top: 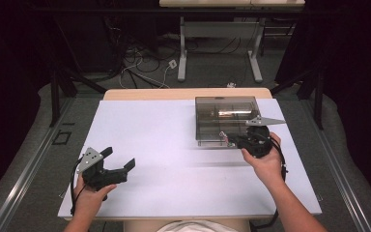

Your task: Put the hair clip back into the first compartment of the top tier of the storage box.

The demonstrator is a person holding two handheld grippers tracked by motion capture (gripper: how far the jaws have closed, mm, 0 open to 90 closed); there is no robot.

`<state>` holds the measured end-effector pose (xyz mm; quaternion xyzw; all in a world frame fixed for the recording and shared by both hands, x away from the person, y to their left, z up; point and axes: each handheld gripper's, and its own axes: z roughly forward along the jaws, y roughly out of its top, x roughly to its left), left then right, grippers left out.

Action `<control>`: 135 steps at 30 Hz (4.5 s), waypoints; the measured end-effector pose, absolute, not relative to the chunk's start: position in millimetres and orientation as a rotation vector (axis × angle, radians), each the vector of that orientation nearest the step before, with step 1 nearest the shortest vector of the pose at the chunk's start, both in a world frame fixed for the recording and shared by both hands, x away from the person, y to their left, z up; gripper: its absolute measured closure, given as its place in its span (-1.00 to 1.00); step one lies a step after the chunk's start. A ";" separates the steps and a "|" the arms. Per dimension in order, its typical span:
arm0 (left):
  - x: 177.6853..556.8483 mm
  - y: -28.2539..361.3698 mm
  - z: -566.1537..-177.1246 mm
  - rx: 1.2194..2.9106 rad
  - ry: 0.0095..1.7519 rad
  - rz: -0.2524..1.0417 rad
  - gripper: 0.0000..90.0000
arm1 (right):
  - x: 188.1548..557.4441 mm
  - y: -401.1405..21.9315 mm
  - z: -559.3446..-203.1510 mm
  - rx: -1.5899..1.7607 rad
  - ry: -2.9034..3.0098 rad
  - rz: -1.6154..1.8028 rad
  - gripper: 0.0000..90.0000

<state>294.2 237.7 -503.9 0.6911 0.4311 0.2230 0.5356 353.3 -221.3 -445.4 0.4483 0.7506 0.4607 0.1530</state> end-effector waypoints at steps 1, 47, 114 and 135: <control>294.3 237.8 -503.8 1.645 1.026 0.531 -0.98 | 354.6 -220.0 -445.6 1.285 2.155 1.321 0.99; 295.7 238.7 -503.6 1.666 1.018 0.533 -0.98 | 399.5 -179.3 -462.1 1.324 2.183 1.300 0.99; 296.3 237.7 -504.4 1.661 1.026 0.525 -0.97 | 400.7 -180.4 -464.6 1.228 2.138 1.191 -0.25; 296.2 237.7 -504.5 1.654 1.028 0.531 -0.97 | 378.6 -186.7 -452.0 1.195 2.097 1.229 -0.61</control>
